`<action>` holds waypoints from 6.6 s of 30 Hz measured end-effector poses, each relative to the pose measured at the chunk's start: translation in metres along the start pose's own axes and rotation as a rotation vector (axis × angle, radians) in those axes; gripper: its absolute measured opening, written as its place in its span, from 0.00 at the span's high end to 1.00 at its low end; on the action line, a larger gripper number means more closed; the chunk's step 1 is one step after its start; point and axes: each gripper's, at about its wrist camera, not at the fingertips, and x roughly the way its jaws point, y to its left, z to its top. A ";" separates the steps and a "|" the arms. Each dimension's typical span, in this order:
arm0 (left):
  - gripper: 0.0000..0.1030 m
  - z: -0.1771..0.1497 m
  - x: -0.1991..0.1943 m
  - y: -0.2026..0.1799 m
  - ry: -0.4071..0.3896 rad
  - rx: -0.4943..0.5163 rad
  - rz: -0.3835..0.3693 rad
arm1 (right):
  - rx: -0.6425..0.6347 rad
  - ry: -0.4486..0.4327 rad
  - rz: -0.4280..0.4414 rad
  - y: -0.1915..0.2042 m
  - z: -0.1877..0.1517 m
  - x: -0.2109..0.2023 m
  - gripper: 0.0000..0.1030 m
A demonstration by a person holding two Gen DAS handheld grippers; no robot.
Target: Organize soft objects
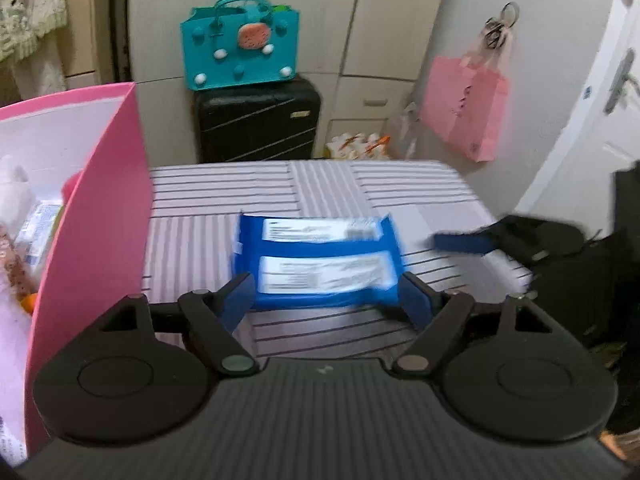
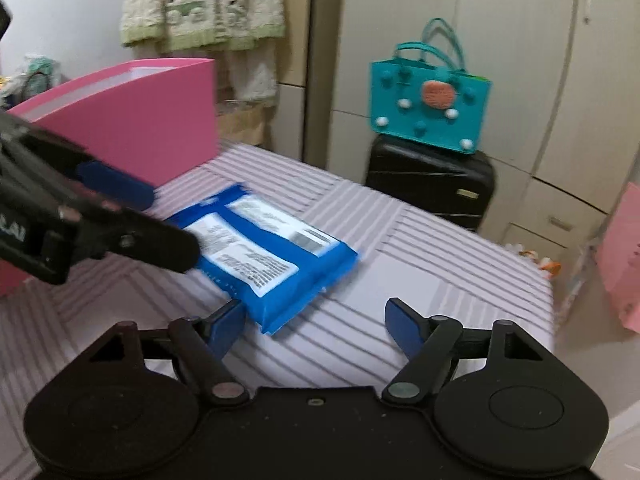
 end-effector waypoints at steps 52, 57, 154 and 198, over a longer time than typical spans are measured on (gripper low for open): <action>0.59 -0.038 0.013 0.000 -0.021 -0.179 0.049 | 0.007 -0.047 0.133 -0.005 -0.036 -0.029 0.39; 0.63 -0.041 0.010 -0.004 -0.024 -0.165 0.041 | 0.061 -0.056 0.173 0.002 -0.036 -0.030 0.52; 0.51 -0.010 -0.153 0.190 -0.125 -0.138 0.214 | -0.256 -0.040 0.251 0.204 0.160 0.019 0.50; 0.03 -0.053 -0.267 0.069 -0.108 0.072 0.088 | 0.113 -0.024 0.032 0.161 0.074 -0.185 0.00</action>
